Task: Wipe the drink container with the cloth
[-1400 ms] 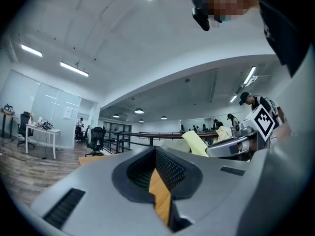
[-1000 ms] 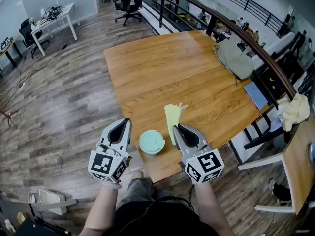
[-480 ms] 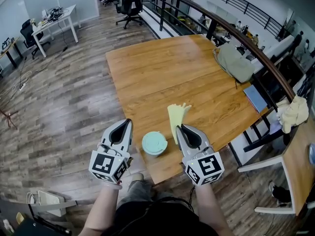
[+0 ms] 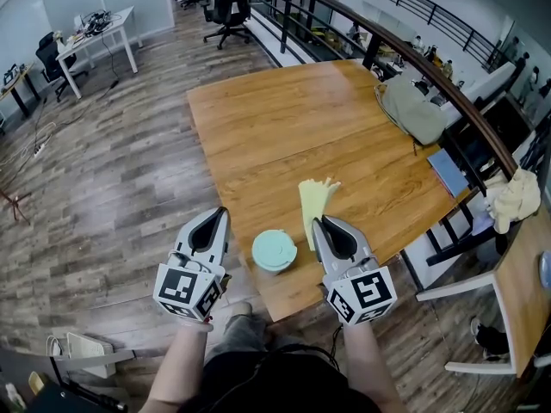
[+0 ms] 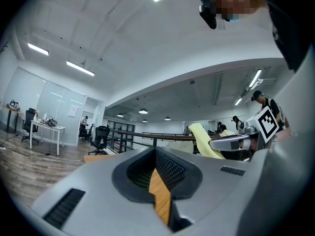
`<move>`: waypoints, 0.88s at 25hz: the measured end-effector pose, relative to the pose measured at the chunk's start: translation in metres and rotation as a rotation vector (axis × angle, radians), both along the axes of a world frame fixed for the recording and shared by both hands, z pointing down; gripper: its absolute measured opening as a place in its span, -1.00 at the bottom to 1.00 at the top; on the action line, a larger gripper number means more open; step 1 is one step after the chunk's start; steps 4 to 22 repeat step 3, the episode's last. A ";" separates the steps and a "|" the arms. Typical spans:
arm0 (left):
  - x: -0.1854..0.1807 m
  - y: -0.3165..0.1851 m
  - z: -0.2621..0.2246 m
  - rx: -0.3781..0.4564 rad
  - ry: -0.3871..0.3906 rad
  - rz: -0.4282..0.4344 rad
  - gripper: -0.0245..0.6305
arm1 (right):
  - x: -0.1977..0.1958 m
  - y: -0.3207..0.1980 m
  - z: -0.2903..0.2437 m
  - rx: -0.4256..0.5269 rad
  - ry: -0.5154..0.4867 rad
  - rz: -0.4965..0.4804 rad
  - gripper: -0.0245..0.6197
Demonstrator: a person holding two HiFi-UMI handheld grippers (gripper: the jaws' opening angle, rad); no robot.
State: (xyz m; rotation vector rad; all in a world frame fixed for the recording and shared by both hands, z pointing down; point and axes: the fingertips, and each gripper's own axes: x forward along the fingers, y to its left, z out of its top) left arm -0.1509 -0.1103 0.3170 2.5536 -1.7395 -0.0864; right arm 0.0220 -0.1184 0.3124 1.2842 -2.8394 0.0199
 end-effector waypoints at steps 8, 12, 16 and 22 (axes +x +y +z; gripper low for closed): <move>-0.001 -0.001 0.000 0.001 0.002 0.004 -0.93 | -0.002 -0.001 0.001 -0.003 -0.004 0.003 -0.82; -0.001 -0.001 0.000 0.001 0.002 0.004 -0.93 | -0.002 -0.001 0.001 -0.003 -0.004 0.003 -0.82; -0.001 -0.001 0.000 0.001 0.002 0.004 -0.93 | -0.002 -0.001 0.001 -0.003 -0.004 0.003 -0.82; -0.001 -0.001 0.000 0.001 0.002 0.004 -0.93 | -0.002 -0.001 0.001 -0.003 -0.004 0.003 -0.82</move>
